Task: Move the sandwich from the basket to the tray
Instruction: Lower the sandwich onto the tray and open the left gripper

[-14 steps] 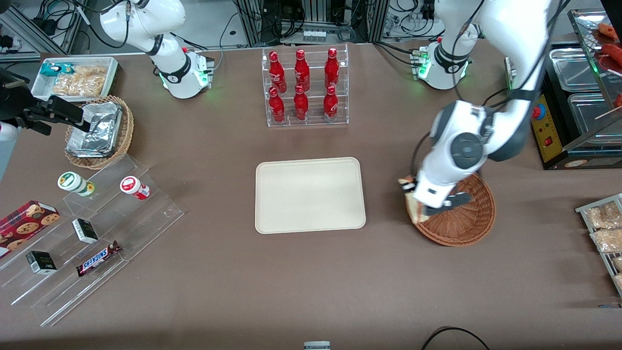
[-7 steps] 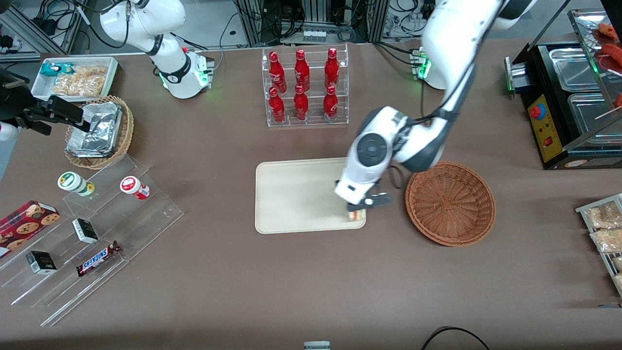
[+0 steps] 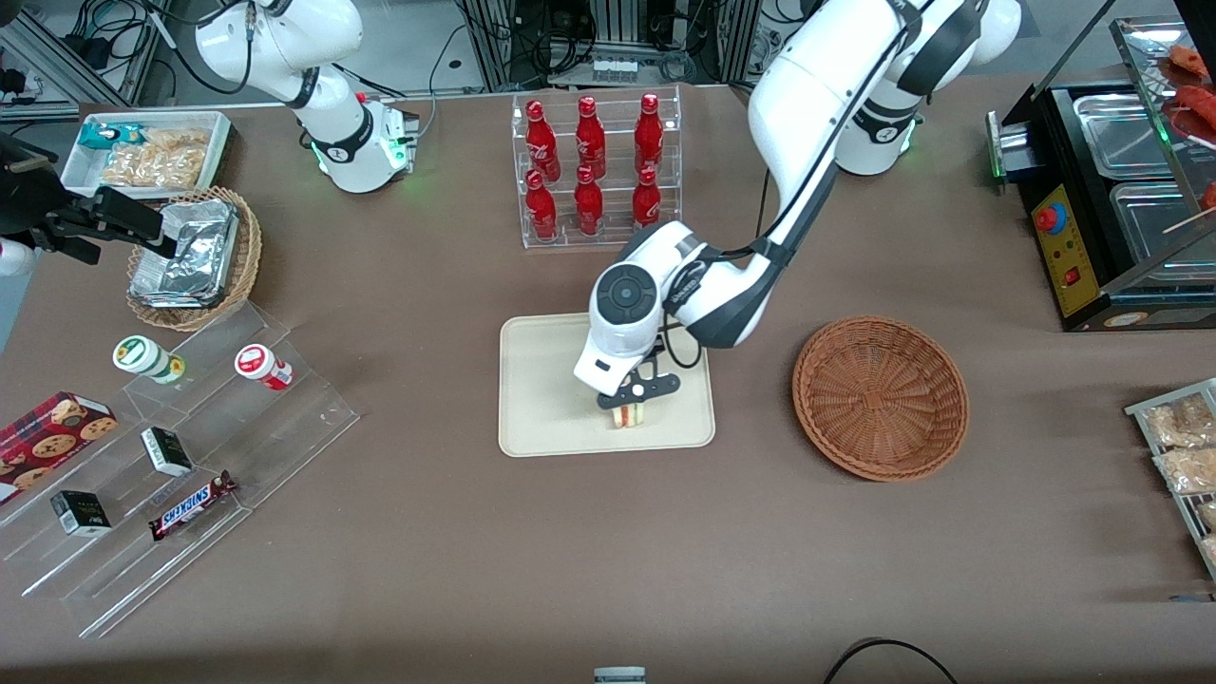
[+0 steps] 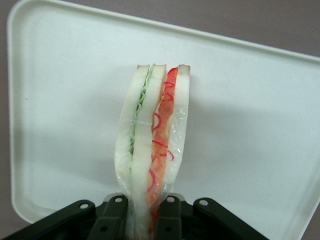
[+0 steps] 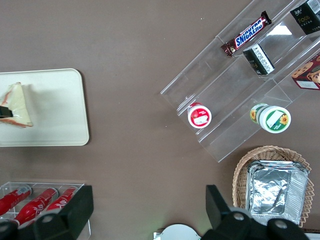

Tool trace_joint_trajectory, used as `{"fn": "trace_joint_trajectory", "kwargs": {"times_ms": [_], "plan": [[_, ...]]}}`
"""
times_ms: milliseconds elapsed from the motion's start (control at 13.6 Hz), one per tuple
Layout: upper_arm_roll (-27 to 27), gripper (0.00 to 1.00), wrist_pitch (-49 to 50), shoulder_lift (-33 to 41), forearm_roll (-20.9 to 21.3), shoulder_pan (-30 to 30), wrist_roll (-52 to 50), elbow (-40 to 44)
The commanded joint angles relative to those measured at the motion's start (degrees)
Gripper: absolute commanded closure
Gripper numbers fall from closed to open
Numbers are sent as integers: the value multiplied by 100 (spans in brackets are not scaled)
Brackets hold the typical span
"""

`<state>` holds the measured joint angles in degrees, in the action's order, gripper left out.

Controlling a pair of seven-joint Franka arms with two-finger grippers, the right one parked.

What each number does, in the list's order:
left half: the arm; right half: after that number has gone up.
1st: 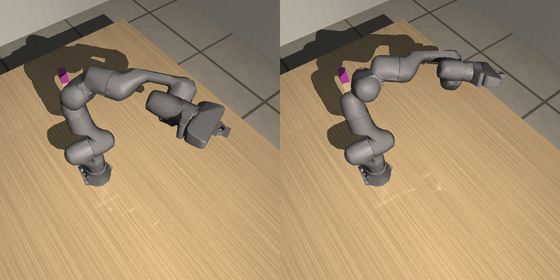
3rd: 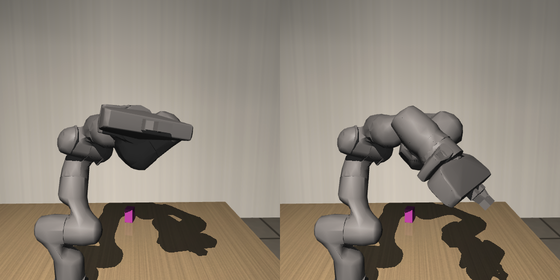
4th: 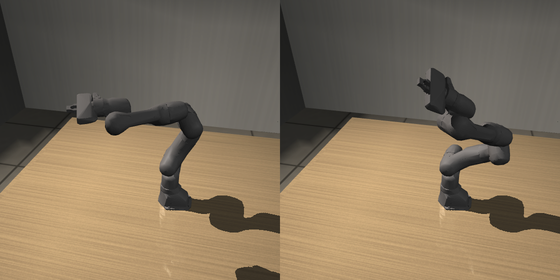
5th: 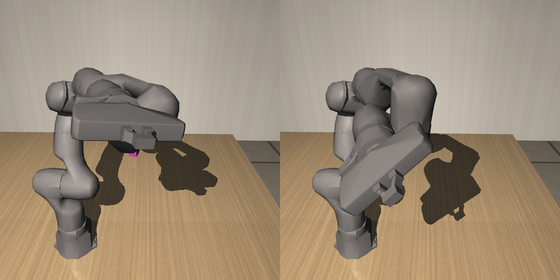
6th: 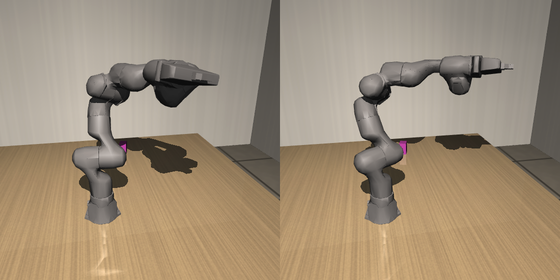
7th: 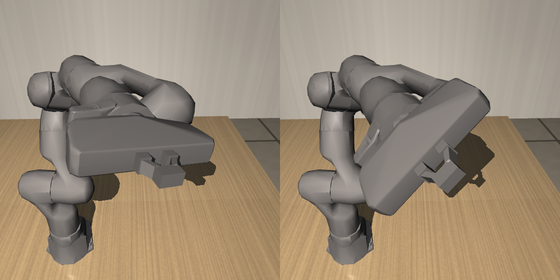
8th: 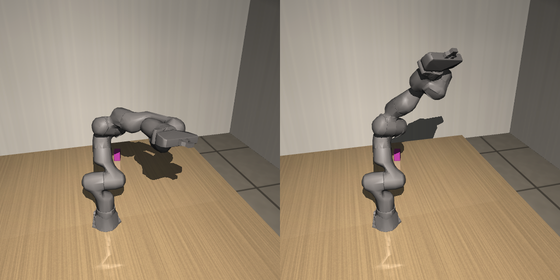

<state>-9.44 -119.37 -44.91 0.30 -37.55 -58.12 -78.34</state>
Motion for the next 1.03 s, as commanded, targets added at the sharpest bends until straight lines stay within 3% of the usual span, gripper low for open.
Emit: {"fn": "trace_joint_trajectory", "kwargs": {"times_ms": [0,220,294,440,954], "plan": [[83,96,177,-246,49,-200,-147,381],[83,94,160,-361,49,-340,-147,460],[74,88,151,-361,40,-340,-147,443],[74,1,142,-309,32,-305,-77,408],[249,0,581,350,93,-279,-86,338]]}}
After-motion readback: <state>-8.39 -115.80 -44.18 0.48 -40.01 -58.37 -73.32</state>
